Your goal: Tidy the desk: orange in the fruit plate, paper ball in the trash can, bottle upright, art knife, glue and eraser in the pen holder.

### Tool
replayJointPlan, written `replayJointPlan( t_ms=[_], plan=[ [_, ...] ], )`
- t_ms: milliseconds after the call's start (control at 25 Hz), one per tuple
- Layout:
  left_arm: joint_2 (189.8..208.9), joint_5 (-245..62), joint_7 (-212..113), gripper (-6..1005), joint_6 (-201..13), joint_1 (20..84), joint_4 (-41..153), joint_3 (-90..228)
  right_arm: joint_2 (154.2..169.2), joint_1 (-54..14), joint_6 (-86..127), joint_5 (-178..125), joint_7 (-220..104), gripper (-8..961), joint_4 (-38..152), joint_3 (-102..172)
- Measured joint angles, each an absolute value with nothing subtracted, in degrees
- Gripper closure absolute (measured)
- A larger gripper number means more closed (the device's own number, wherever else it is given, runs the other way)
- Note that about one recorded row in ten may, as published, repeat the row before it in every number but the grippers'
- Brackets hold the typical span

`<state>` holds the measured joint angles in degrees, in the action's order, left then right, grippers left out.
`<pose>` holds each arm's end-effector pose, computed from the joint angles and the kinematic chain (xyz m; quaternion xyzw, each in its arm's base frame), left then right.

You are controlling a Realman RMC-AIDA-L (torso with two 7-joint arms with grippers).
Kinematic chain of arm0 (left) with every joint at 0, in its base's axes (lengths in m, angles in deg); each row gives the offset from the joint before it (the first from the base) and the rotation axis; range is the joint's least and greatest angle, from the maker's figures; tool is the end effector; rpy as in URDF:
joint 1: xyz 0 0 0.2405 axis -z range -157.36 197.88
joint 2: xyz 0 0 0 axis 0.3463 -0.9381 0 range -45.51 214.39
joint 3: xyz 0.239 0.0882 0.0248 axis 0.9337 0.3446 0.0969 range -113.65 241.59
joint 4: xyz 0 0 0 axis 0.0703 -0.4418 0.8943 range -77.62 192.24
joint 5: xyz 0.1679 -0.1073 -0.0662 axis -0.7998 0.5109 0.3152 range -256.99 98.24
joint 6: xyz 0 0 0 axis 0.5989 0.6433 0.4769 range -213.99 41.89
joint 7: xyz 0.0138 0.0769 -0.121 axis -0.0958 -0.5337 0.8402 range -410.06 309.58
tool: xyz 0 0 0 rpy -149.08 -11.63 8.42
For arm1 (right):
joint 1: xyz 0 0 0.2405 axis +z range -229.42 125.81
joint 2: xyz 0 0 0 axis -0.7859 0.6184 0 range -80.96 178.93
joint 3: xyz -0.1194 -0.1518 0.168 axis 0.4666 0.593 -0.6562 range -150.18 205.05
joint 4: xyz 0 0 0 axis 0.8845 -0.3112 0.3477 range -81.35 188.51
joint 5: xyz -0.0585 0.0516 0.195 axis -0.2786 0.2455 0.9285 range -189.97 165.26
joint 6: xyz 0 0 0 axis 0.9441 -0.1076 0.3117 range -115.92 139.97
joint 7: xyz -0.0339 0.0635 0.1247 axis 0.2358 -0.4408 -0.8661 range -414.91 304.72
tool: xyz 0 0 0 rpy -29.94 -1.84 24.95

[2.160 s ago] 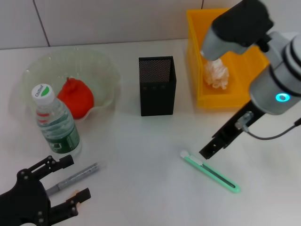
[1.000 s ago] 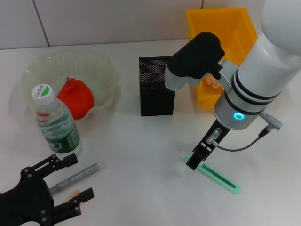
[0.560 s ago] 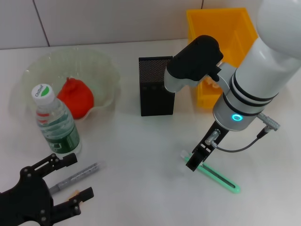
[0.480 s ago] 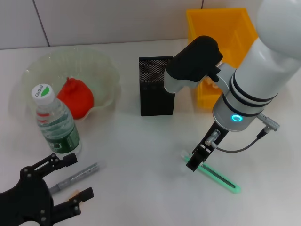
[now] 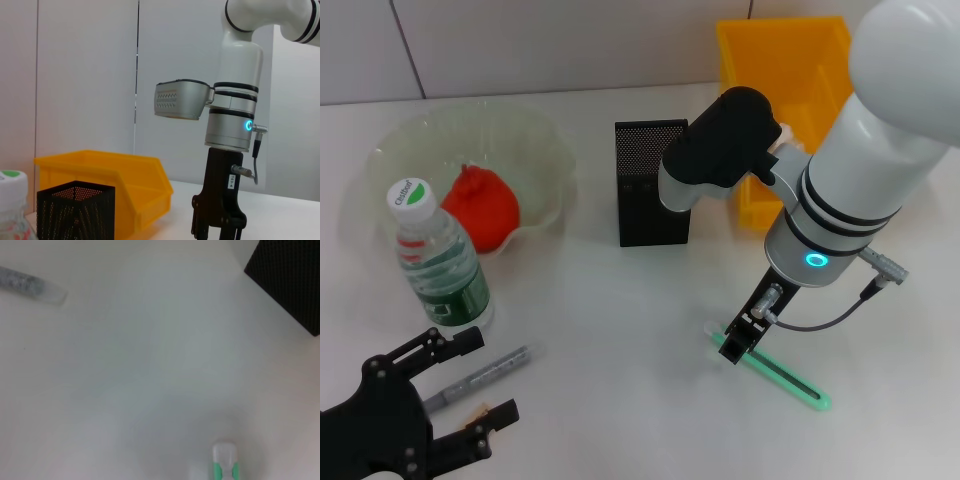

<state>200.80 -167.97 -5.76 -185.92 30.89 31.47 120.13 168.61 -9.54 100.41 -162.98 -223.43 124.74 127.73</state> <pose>-0.3125 0.2099 -0.0102 -0.9128 -0.1000 -0.3528 0.1800 0.1508 0.3354 -0.0645 -0.8838 0.3386 -0.2806 0.1595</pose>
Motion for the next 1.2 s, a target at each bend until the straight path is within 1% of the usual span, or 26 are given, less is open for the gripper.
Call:
replayJointPlan(
  t_ms=[720, 960, 1200],
  plan=[
    [200.8, -167.97, -5.77, 238, -185.9, 30.8, 31.47, 120.13, 168.7, -9.38, 99.22, -161.46, -223.36, 469, 123.6, 128.61],
    [200.8, -167.97, -5.77, 240, -185.89, 30.8, 31.46, 120.13, 168.69, -9.32, 99.09, -161.42, -223.36, 586, 123.33, 128.6],
    [200.8, -167.97, -5.77, 242, -185.89, 30.8, 31.47, 120.13, 168.69, -8.77, 98.6, -161.41, -223.35, 587, 121.52, 128.6]
  ],
)
